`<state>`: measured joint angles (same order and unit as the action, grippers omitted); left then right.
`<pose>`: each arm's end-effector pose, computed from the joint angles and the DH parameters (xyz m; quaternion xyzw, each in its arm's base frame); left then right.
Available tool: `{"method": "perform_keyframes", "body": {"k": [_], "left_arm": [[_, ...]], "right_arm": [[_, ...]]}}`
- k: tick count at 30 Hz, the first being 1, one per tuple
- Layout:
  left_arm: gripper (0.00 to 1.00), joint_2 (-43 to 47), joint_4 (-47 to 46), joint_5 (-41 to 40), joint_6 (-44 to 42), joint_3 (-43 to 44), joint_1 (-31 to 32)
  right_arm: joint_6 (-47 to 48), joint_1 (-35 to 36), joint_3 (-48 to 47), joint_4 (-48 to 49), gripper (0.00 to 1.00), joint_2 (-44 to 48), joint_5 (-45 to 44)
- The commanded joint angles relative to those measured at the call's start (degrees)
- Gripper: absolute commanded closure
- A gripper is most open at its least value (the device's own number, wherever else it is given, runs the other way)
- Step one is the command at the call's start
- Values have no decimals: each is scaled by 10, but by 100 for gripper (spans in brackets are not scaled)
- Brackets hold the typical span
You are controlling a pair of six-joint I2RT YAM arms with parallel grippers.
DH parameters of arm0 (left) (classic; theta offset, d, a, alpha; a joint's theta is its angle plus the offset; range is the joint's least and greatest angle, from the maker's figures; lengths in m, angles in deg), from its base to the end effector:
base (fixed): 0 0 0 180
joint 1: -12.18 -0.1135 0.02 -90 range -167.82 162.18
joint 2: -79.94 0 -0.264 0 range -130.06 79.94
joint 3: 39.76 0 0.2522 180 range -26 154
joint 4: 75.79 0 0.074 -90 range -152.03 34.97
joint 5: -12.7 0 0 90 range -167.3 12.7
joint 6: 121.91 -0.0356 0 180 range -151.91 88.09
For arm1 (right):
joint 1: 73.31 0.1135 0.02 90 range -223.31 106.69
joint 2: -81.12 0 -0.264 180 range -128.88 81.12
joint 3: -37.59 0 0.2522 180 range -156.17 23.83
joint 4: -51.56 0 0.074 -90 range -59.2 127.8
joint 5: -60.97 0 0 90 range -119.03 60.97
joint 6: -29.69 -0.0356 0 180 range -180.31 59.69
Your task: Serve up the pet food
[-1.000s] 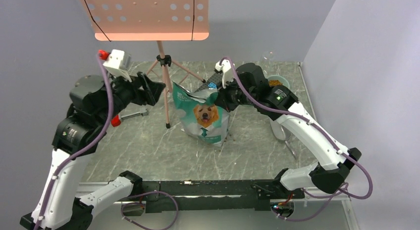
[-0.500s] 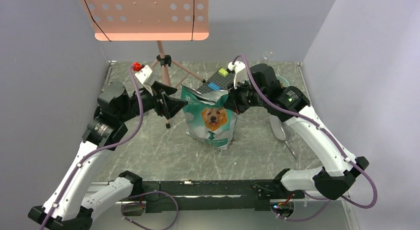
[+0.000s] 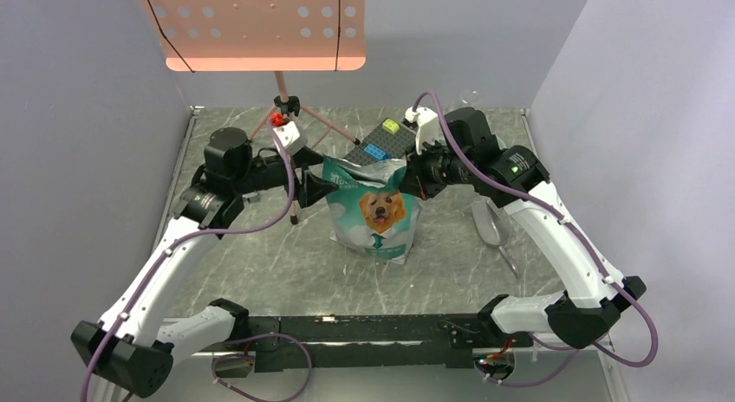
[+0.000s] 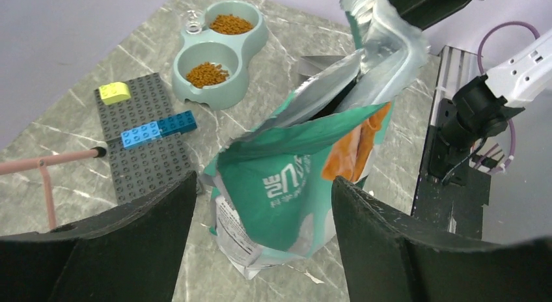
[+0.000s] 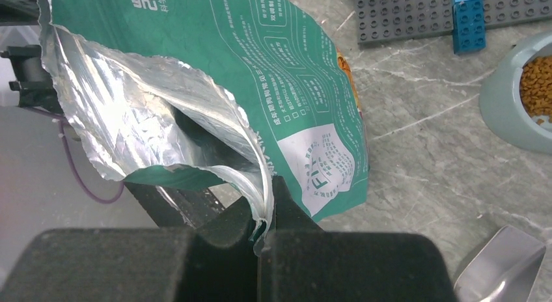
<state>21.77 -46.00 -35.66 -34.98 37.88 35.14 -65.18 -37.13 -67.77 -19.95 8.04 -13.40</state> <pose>0.1911 -0.1066 0.4038 0.3835 0.6480 -0.3722 0.5427 0.1883 0.1496 0.4323 -0.2977 0.8461 0.2640 0.3547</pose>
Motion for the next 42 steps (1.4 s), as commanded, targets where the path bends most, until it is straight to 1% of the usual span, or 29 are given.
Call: {"method": "perform_keyframes", "body": {"k": [1,2,5,6,7,8,10,13,14,15,16,17,18,19,20,22,24,27,29,31,35,38,39,40,41,42], "left_arm": [[23,-35,-45,88,-42,13,-12],[26,-43,-60,98,-32,16,-17],[38,-62,-135,146,23,16,-28],[41,-69,-151,156,52,18,-28],[44,-76,-170,168,70,22,-28],[49,-84,-191,182,92,24,-28],[62,-95,-225,206,127,23,-28],[79,-99,-231,228,148,25,-28],[82,-96,-229,228,151,22,-29],[87,-91,-238,226,155,16,-28],[93,-86,-251,223,165,9,-28],[96,-82,-260,220,174,3,-28],[99,-78,-257,214,179,0,-29],[100,-74,-246,200,178,1,-28],[100,-71,-230,182,176,5,-28],[100,-65,-216,125,199,8,-28],[100,-59,-214,72,245,4,-28],[100,-43,-211,18,288,-7,-28],[100,-27,-190,-35,310,-12,-28],[100,-13,-177,-66,329,-17,-29],[100,3,-198,-72,357,-37,-28],[100,5,-192,-72,360,-43,-28],[100,7,-185,-76,360,-45,-28],[100,9,-178,-81,357,-44,-28],[100,11,-175,-80,354,-43,-29],[100,13,-171,-79,351,-43,-29]], "right_arm": [[15,-9,-51,-76,100,12,-1],[17,-9,-53,-80,100,12,-3],[20,-9,-50,-95,100,13,-8],[20,-9,-50,-99,99,15,-11],[17,-9,-51,-104,95,17,-14],[15,-9,-54,-109,92,18,-15],[13,-9,-69,-120,84,17,-17],[6,-1,-106,-138,55,6,-14],[2,9,-118,-141,49,2,-15],[-2,19,-130,-145,44,-3,-18],[-5,31,-139,-146,38,-8,-26],[-9,48,-150,-147,31,-14,-38],[-12,74,-163,-147,21,-21,-55],[-15,107,-178,-149,6,-31,-85],[-16,144,-193,-152,1,-44,-126],[-16,202,-224,-163,0,-83,-181],[-11,248,-254,-176,0,-122,-257],[6,286,-293,-185,0,-181,-378],[18,293,-315,-183,0,-210,-434],[26,293,-327,-171,0,-222,-448],[55,293,-334,-149,0,-238,-421],[51,289,-368,-142,0,-266,-401],[50,285,-382,-144,3,-276,-394],[38,282,-395,-145,8,-285,-386],[31,277,-401,-146,16,-290,-379],[26,271,-399,-145,33,-291,-377]]}}
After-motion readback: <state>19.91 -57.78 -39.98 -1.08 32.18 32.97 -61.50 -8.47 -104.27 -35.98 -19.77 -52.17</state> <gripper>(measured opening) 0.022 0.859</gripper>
